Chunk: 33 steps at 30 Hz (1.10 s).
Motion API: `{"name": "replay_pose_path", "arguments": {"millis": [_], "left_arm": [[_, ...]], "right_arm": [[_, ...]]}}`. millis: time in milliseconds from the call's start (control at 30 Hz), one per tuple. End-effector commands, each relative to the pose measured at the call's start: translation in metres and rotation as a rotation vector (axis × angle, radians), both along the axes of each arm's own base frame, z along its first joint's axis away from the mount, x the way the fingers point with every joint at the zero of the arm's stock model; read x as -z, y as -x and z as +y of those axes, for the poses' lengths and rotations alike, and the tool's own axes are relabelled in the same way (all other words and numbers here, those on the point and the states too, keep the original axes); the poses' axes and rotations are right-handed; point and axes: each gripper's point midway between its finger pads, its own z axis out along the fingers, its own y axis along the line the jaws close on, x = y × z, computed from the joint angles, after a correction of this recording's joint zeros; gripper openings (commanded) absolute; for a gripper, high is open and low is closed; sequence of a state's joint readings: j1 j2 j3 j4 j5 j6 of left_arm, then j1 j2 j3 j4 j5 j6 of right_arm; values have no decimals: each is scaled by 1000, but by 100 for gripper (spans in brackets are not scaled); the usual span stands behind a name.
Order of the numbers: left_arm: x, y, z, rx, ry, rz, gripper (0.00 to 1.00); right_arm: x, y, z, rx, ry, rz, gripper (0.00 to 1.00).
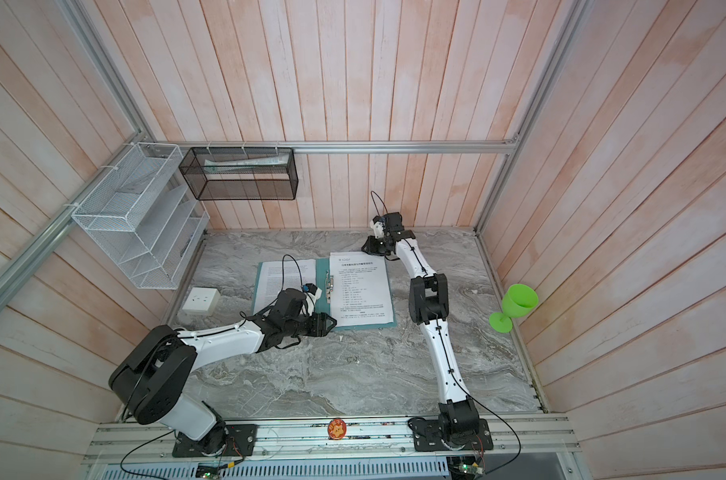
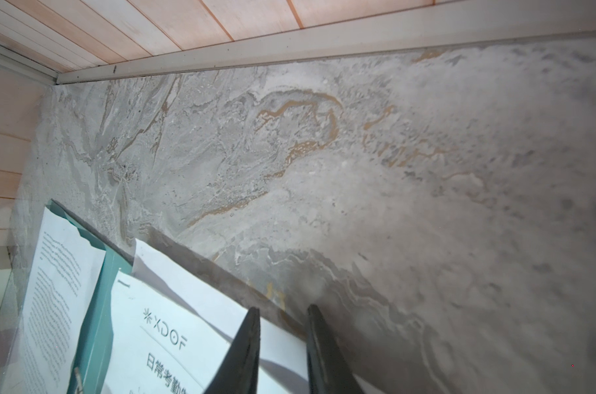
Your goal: Put the files into the folder
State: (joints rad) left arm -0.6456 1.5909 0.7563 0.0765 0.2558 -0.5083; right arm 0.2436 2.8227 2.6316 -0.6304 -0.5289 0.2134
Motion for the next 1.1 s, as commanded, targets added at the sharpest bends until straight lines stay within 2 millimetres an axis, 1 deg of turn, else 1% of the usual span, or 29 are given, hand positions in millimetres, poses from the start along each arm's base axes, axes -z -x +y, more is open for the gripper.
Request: {"name": "replay_pose_path", "arguments": {"millis": [0, 133, 167, 233, 300, 467, 533, 567, 600, 700, 800, 867, 933, 1000, 1033, 1067], "left_arm": [[13, 3, 2, -1, -26, 4, 62], [15, 4, 0, 3, -25, 10, 62], [15, 4, -1, 2, -25, 10, 62], [17, 5, -1, 1, -26, 14, 62], [19, 6, -1, 1, -26, 16, 62], [23, 7, -3, 9, -38, 22, 62], [22, 6, -4, 12, -43, 15, 62], [21, 6, -5, 15, -46, 13, 62], [20, 5, -6, 18, -49, 7, 62], [18, 7, -11, 38, -71, -7, 62], [15, 12, -16, 49, -163, -40, 62], [14, 15, -15, 22, -256, -58, 62], [15, 18, -9, -20, -304, -54, 62], [15, 20, -3, -47, -320, -50, 62], [13, 21, -1, -51, -323, -55, 62], [9, 21, 2, -54, -331, -69, 62]], "right_arm": [[13, 27, 1, -39, 45, 99, 26], [7, 28, 2, -40, 52, 92, 24], [4, 29, 3, -46, 47, 90, 20], [-2, 29, 3, -47, 48, 81, 19], [-16, 28, 4, -50, 47, 58, 20], [-58, 18, 8, -22, 43, -38, 27], [-68, 15, 7, 3, 47, -57, 31], [-77, 14, 8, 9, 43, -71, 33], [-90, 15, 8, 11, 35, -90, 34], [-102, 14, 7, 37, 32, -113, 36], [-108, 15, 1, 61, 61, -117, 36], [-116, 21, -1, 65, 75, -111, 34], [-123, 32, 1, 56, 87, -104, 32], [-128, 49, 5, 46, 100, -88, 30], [-127, 61, 7, 35, 111, -80, 30], [-133, 74, 10, 29, 116, -95, 30]]}}
